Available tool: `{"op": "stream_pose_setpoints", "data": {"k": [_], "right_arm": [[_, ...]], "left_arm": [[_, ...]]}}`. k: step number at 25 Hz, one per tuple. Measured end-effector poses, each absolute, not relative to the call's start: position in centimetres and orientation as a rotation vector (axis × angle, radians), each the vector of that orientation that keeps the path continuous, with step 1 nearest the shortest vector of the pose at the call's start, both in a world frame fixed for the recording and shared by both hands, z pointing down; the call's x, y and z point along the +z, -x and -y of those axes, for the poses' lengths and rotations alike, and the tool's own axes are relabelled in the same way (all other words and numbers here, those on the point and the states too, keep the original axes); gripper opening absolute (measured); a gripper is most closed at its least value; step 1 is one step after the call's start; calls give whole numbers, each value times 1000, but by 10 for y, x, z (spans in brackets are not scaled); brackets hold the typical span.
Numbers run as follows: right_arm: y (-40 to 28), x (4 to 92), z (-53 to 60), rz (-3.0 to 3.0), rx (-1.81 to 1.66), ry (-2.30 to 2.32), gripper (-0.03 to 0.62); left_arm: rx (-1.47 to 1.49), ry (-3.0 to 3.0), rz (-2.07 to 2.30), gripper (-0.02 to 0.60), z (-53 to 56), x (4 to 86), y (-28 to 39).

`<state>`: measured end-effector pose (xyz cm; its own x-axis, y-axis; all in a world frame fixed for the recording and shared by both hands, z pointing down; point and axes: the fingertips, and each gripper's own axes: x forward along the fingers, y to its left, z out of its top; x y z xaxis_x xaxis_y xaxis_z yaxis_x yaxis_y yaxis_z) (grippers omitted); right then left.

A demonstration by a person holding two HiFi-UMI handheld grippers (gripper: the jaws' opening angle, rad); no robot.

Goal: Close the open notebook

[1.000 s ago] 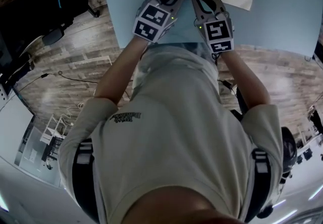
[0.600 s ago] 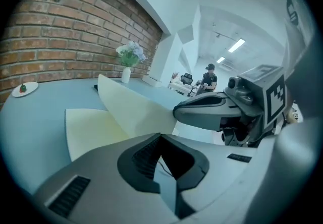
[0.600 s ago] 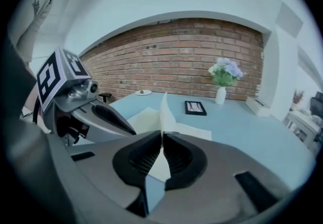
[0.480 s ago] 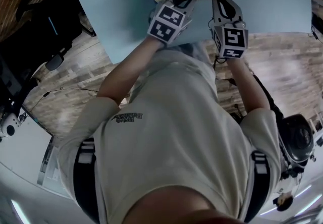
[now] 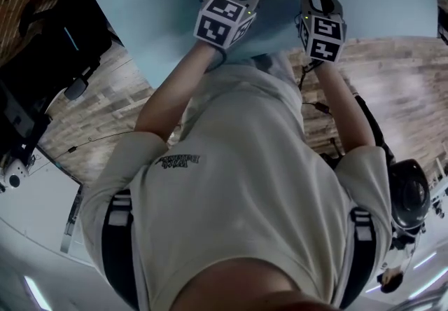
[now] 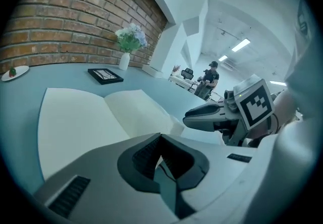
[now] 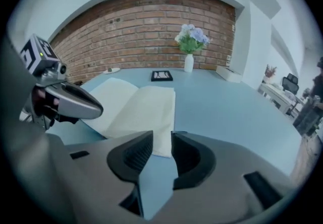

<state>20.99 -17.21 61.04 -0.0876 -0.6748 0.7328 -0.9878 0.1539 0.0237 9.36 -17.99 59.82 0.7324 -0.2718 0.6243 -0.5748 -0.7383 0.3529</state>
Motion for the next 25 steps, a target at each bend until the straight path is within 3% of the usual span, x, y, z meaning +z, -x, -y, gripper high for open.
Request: {"op": "stream_pose_setpoints", "data": {"k": [6,8,10,12,17,19,21,23,25], "right_arm": [[-117,543,172,2196,616,-1374,117],[-76,535,177,2308,654,-1253,192],[-41,536,179,2354,592,-1123,203],[-15,544,176,2350,499,-1023,256],[15,564,166,2318,333,-875,261],[22,574,160,2300,290,-816,321],[22,582,158,2267,267,-824,287],[17,579,162,2258,275,-880,173],[17,571,164,2270,288,-911,163]], "left_arm": [[686,-2369,890,11,179,553,-22],[665,-2337,993,11,182,544,7],[641,-2292,1070,11,182,542,32],[630,-2248,1120,11,180,546,49],[624,-2185,1187,11,173,555,63],[624,-2168,1190,11,169,560,62],[622,-2165,1183,11,165,565,60],[621,-2179,1170,11,162,566,56],[621,-2192,1156,11,161,565,58]]}}
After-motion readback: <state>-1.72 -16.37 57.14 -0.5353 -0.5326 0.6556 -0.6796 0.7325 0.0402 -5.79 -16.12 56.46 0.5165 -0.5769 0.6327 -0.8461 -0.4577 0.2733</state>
